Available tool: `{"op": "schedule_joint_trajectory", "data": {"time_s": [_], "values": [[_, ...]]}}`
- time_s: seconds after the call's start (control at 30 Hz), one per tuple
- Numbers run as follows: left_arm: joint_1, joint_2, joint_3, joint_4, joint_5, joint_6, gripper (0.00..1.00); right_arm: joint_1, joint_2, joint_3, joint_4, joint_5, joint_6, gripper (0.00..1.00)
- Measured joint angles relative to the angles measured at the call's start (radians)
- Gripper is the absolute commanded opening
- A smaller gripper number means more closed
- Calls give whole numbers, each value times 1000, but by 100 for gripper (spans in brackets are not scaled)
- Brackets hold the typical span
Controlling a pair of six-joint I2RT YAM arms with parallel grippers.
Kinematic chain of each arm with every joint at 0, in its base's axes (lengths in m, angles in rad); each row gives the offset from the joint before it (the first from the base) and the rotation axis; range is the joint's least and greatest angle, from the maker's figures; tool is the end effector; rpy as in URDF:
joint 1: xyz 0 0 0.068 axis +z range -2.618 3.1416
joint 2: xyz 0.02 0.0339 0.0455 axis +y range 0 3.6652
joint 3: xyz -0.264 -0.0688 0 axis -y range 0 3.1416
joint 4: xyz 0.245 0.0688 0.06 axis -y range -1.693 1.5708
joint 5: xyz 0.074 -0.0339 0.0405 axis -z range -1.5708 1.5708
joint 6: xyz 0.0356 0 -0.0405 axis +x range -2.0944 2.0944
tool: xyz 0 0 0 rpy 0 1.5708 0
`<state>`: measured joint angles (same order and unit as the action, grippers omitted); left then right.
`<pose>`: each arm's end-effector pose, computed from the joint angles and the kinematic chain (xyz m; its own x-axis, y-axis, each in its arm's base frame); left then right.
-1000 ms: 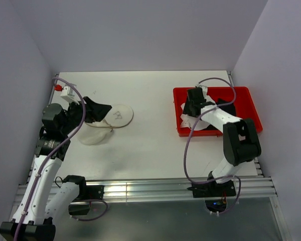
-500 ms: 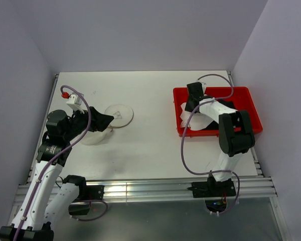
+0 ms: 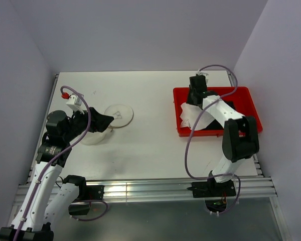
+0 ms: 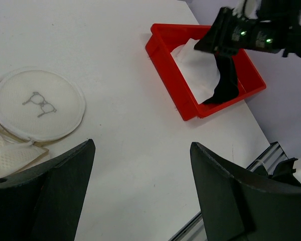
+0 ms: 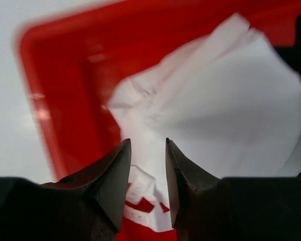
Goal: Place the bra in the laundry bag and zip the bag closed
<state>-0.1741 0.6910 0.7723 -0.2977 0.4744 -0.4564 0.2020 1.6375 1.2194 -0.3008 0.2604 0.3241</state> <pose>0.1539 -0.0436 0.3388 -0.4514 -0.3187 -0.8335 0.4396 0.7335 -0.5185 0.3618 0.0647 0.2609 -0.6129 0.1886 -0.7673 0.2016 0.9763 0.0789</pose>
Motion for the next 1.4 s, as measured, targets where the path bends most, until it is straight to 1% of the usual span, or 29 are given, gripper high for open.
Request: {"op": "schedule_joint_trajectory", "data": {"time_s": [0.03, 0.1, 0.2, 0.27, 0.33, 0.37, 0.43, 0.53, 0.6, 0.67, 0.77, 0.87, 0.97, 1.03, 1.1, 1.13, 1.17, 1.2, 1.23, 1.27, 1.33, 1.37, 1.4], "values": [[-1, 0, 0, 0, 0, 0, 83, 0, 38, 0, -23, -1, -6, 46], [-4, 0, 0, 0, 0, 0, 83, 0, 106, 0, -67, -6, -23, 52], [-11, 0, 0, 0, 0, 0, 83, -1, 186, 6, -135, -31, -45, 53], [-17, 0, 0, 0, 0, 0, 83, -3, 225, 27, -174, -47, -58, 52], [-23, 0, 0, 0, 0, 0, 83, -3, 256, 58, -200, -53, -68, 35], [-26, 0, 0, -1, 0, 0, 83, -3, 272, 77, -208, -55, -74, 13], [-29, 0, 0, 0, 0, 1, 83, -4, 284, 92, -206, -56, -76, 1], [-31, 0, 0, -2, 0, 0, 83, -4, 274, 89, -201, -46, -71, 0], [-32, 0, 0, -1, 0, 0, 83, -4, 239, 71, -185, -32, -68, 0], [-32, 1, 0, -1, 0, 0, 83, -4, 166, 40, -160, -19, -62, 0], [-32, 1, 0, -1, 0, 0, 83, -4, -13, 4, -114, -12, -55, 0], [-32, 2, 0, -1, 0, 0, 83, -5, -195, 10, -49, -38, -47, 0], [-32, 6, 0, 0, 0, 0, 83, -4, -294, 88, -25, -91, -37, 0], [-32, 8, 0, 0, 0, 0, 83, -3, -278, 205, -46, -113, -39, 0], [-32, 8, 0, 0, 0, 0, 83, -2, -218, 329, -66, -108, -49, 7], [-32, 8, 0, 0, 0, 0, 83, -2, -194, 352, -65, -99, -55, 11], [-32, 8, 0, 0, 0, 0, 83, -2, -177, 344, -62, -92, -58, 17], [-32, 8, 0, 0, 0, 0, 83, -2, -161, 317, -69, -89, -61, 20], [-32, 8, 0, 0, 0, 0, 83, -2, -147, 289, -77, -87, -63, 25], [-32, 8, 0, 0, 0, 0, 83, -2, -122, 249, -92, -87, -67, 33], [-32, 8, 0, 0, 1, 0, 83, -2, -45, 196, -137, -87, -79, 39], [-32, 8, 0, 0, 0, 0, 83, -2, 5, 181, -161, -88, -86, 48], [-33, 8, 0, 0, 0, 0, 83, -2, 55, 169, -179, -89, -91, 53]]}}
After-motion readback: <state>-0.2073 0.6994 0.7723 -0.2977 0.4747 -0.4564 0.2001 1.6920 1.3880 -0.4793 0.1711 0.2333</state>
